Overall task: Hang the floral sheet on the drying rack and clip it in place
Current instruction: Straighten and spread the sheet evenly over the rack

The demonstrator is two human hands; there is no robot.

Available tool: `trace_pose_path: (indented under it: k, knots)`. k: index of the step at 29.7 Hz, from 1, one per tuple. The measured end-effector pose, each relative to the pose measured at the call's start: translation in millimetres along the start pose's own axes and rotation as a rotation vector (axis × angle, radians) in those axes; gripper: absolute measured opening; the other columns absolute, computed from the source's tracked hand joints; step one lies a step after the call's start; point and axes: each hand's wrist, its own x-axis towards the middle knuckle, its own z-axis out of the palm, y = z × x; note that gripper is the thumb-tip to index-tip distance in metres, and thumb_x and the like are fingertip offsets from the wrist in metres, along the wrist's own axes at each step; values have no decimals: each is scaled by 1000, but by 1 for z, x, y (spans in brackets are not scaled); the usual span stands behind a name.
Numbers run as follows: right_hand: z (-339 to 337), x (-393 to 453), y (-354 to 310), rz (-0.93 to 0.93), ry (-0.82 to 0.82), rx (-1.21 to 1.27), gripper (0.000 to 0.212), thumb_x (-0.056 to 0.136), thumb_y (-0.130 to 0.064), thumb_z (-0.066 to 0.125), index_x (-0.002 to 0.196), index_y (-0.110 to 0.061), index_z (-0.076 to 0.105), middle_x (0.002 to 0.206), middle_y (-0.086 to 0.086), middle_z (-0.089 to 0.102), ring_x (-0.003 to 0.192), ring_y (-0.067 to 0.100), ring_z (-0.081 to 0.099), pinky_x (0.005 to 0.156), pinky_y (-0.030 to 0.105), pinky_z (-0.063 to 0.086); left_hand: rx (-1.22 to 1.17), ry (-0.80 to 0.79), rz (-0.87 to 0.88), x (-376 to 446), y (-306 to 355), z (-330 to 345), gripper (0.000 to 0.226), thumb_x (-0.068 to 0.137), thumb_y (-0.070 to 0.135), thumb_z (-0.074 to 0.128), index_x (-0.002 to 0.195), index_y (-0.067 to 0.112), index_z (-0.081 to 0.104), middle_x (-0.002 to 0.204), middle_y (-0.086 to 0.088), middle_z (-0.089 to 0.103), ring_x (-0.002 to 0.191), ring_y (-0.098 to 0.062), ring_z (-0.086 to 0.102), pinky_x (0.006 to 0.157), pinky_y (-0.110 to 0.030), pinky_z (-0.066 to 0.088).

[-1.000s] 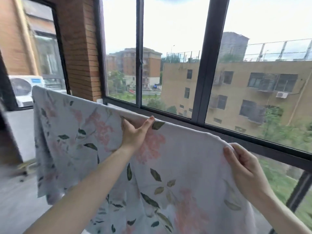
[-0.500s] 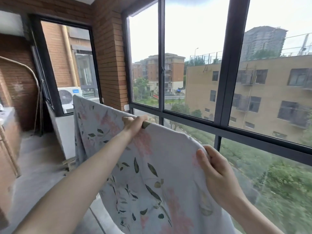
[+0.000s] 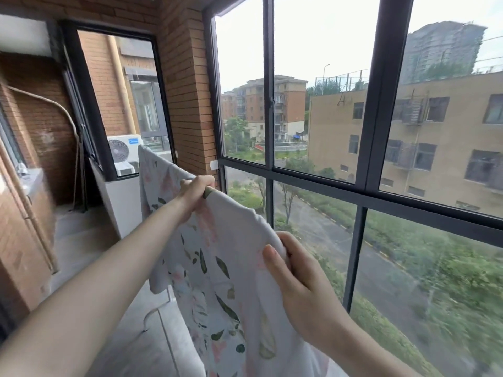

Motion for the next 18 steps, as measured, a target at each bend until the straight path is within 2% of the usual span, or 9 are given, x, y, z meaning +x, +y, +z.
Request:
trace_pose_path:
  k: [2, 4, 6, 9, 10, 13, 15, 17, 18]
  knots:
    - [2, -3, 5, -11, -10, 2, 28, 106, -42, 48, 99, -17, 59, 79, 15, 47, 68, 28, 40, 60, 30, 32, 17, 1, -2, -3, -3, -1, 28, 53, 31, 58, 77, 17, 51, 70, -1, 45, 61, -19, 44, 54, -26, 33]
    - [1, -9, 9, -14, -47, -5, 32, 107, -43, 47, 103, -14, 58, 84, 15, 51, 74, 30, 46, 64, 36, 37, 29, 5, -5, -5, -8, 0, 38, 50, 34, 60, 82, 14, 55, 71, -2, 48, 62, -20, 47, 54, -26, 35]
    - [-1, -14, 12, -22, -83, -3, 35, 105, -47, 45, 106, -15, 59, 89, 14, 54, 79, 30, 50, 69, 40, 42, 31, 15, -21, -5, -15, 1, 50, 42, 38, 60, 86, 13, 59, 76, -6, 54, 68, -23, 53, 58, -29, 40]
    - [-13, -20, 15, -55, -174, 23, 36, 106, -47, 47, 105, -13, 58, 86, 13, 53, 77, 29, 48, 69, 41, 41, 8, 15, -58, 2, -25, 1, 45, 42, 39, 63, 80, 14, 64, 83, -11, 62, 75, -25, 60, 69, -37, 46]
    - [-19, -23, 18, -78, -212, 23, 34, 106, -46, 48, 107, -14, 58, 87, 12, 54, 77, 29, 49, 69, 40, 41, 4, 27, -69, 5, -29, 0, 48, 43, 39, 65, 84, 13, 64, 85, -13, 63, 77, -26, 61, 71, -40, 47]
    - [-29, -36, 29, -68, -314, 68, 27, 101, -39, 57, 112, -15, 60, 85, 13, 57, 76, 30, 50, 67, 46, 40, -5, 72, -69, 16, -43, -5, 75, 47, 44, 72, 111, 6, 63, 94, -14, 67, 90, -31, 69, 84, -43, 56]
    - [-36, -47, 40, -84, -378, 56, 20, 97, -37, 60, 105, -19, 61, 78, 2, 55, 68, 20, 49, 63, 42, 38, -31, 144, -55, 10, -45, -3, 80, 48, 46, 73, 118, 9, 64, 99, -15, 72, 97, -31, 73, 93, -49, 58]
    - [-40, -58, 56, -107, -418, 23, 13, 97, -41, 57, 94, -28, 59, 78, -11, 54, 69, 8, 52, 63, 30, 39, -77, 206, -43, -23, -30, 6, 78, 50, 47, 72, 118, 11, 65, 97, -11, 72, 93, -27, 73, 88, -44, 60]
    - [-41, -62, 64, -114, -439, 17, 14, 98, -42, 55, 97, -29, 59, 82, -14, 57, 74, 6, 57, 67, 29, 43, -108, 235, -31, -35, -26, 11, 75, 52, 46, 73, 117, 10, 65, 95, -8, 70, 90, -24, 73, 82, -39, 60]
